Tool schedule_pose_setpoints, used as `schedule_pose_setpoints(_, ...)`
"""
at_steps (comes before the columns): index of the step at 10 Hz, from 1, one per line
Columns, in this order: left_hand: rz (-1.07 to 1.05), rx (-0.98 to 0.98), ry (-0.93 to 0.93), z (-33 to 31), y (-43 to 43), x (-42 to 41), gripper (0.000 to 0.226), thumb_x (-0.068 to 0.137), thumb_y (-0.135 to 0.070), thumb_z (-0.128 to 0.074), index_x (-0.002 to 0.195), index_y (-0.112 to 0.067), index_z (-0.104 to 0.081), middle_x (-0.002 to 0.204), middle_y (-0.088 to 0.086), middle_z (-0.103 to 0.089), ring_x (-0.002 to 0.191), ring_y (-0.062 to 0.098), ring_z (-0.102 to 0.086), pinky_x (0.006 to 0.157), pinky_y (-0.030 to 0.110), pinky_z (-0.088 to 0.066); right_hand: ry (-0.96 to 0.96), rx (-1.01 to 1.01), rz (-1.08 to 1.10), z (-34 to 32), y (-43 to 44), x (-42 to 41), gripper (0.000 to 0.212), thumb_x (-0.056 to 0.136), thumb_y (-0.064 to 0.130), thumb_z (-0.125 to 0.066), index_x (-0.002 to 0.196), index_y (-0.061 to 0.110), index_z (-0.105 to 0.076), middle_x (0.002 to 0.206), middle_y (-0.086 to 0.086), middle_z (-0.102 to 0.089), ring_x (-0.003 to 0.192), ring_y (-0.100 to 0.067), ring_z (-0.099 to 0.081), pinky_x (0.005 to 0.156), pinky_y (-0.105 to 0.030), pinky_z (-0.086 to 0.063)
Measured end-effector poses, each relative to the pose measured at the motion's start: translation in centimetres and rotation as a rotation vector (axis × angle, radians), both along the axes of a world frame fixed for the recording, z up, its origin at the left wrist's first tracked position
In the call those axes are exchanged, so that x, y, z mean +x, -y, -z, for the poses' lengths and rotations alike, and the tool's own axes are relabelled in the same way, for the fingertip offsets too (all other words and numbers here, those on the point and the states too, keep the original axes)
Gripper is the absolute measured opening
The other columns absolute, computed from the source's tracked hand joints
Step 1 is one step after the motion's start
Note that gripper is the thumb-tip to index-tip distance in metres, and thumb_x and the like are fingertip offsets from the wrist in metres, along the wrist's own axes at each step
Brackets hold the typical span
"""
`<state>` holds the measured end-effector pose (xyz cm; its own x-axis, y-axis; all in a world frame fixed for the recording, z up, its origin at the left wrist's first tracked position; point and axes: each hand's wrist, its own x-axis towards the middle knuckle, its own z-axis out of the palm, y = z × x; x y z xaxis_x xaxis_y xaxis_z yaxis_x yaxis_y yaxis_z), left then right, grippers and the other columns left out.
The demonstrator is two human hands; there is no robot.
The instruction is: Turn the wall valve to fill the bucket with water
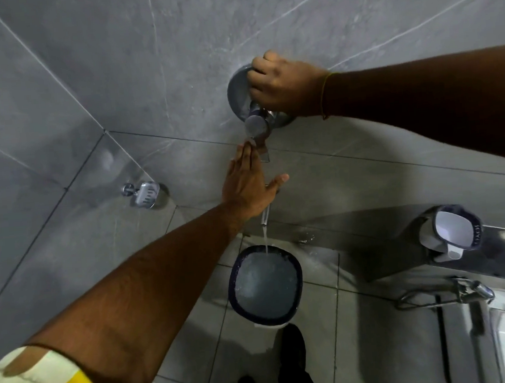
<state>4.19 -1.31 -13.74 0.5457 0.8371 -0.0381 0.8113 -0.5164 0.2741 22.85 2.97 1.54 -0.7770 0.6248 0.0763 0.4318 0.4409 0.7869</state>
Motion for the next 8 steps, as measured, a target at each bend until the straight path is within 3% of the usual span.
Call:
schedule_pose_setpoints(2, 0.058, 0.012, -0.036, 0.0, -0.4, -0.8, 0.110, 0.084, -0.082, -0.024, 0.156, -0.003, 0.002, 0.167, 0.017, 0.000, 0.155, 0.029, 0.002, 0.124, 0.044, -0.006, 0.236, 0.110, -0.117, -0.5, -2.1, 0.0, 0.031, 0.099, 0.010, -0.048, 0.082, 0.015, -0.073, 0.076, -0.001, -0.072, 0.068, -0.020, -0.065, 0.065, -0.027, -0.055)
schedule_pose_setpoints(3, 0.072, 0.005, -0.030, -0.2, -0.7, -2.3, 0.103, 0.089, -0.076, -0.028, 0.157, -0.005, 0.003, 0.168, 0.015, 0.003, 0.155, 0.027, 0.005, 0.125, 0.044, -0.008, 0.302, 0.085, -0.164, -1.2, -2.5, 0.4, 0.027, 0.104, 0.016, -0.050, 0.087, 0.014, -0.071, 0.079, -0.004, -0.072, 0.073, -0.022, -0.062, 0.071, -0.032, -0.051)
schedule_pose_setpoints(4, 0.038, 0.012, -0.025, -0.4, -0.5, -5.0, 0.097, 0.092, -0.071, -0.030, 0.157, -0.009, 0.005, 0.167, 0.010, 0.008, 0.154, 0.023, 0.009, 0.124, 0.040, -0.004, 0.149, 0.072, -0.080, -0.6, -2.3, 1.1, 0.035, 0.105, 0.017, -0.046, 0.081, 0.015, -0.071, 0.072, -0.005, -0.072, 0.069, -0.023, -0.064, 0.075, -0.034, -0.051)
schedule_pose_setpoints(5, 0.000, 0.040, -0.026, -1.5, -0.3, -8.4, 0.091, 0.095, -0.063, -0.037, 0.158, -0.009, 0.001, 0.168, 0.011, 0.003, 0.154, 0.024, 0.005, 0.124, 0.040, -0.005, -0.045, 0.005, 0.219, 0.4, 0.3, -0.2, 0.027, 0.090, 0.021, -0.069, 0.064, 0.016, -0.073, 0.056, -0.002, -0.069, 0.058, -0.021, -0.066, 0.070, -0.031, -0.053)
schedule_pose_setpoints(6, -0.016, 0.104, -0.031, -4.5, -0.2, -11.8, 0.089, 0.095, -0.056, -0.047, 0.158, -0.006, -0.007, 0.168, 0.013, -0.003, 0.155, 0.027, 0.000, 0.125, 0.043, -0.009, -0.363, -0.121, 0.514, 0.7, 1.9, -2.7, 0.014, 0.084, 0.024, -0.074, 0.082, 0.012, -0.079, 0.076, -0.005, -0.078, 0.083, -0.026, -0.074, 0.082, -0.034, -0.053)
schedule_pose_setpoints(7, 0.014, 0.290, -0.014, -9.6, -0.5, -14.8, 0.085, 0.097, -0.057, -0.039, 0.157, -0.005, -0.009, 0.167, 0.011, -0.001, 0.155, 0.026, 0.001, 0.125, 0.041, -0.004, -0.638, -0.230, 0.800, -0.5, 3.5, -4.7, 0.035, 0.102, 0.023, -0.049, 0.131, 0.011, -0.064, 0.131, -0.011, -0.070, 0.130, -0.034, -0.057, 0.104, -0.040, -0.040)
schedule_pose_setpoints(8, 0.031, 0.513, 0.132, -17.2, -0.4, -17.8, 0.080, 0.097, -0.055, -0.028, 0.156, -0.002, -0.018, 0.166, 0.011, -0.011, 0.154, 0.026, -0.004, 0.124, 0.046, -0.013, -1.140, -0.039, 0.805, -4.3, 7.4, -6.2, 0.044, 0.096, 0.026, -0.056, 0.139, 0.015, -0.057, 0.139, -0.011, -0.063, 0.129, -0.035, -0.057, 0.107, -0.043, -0.043)
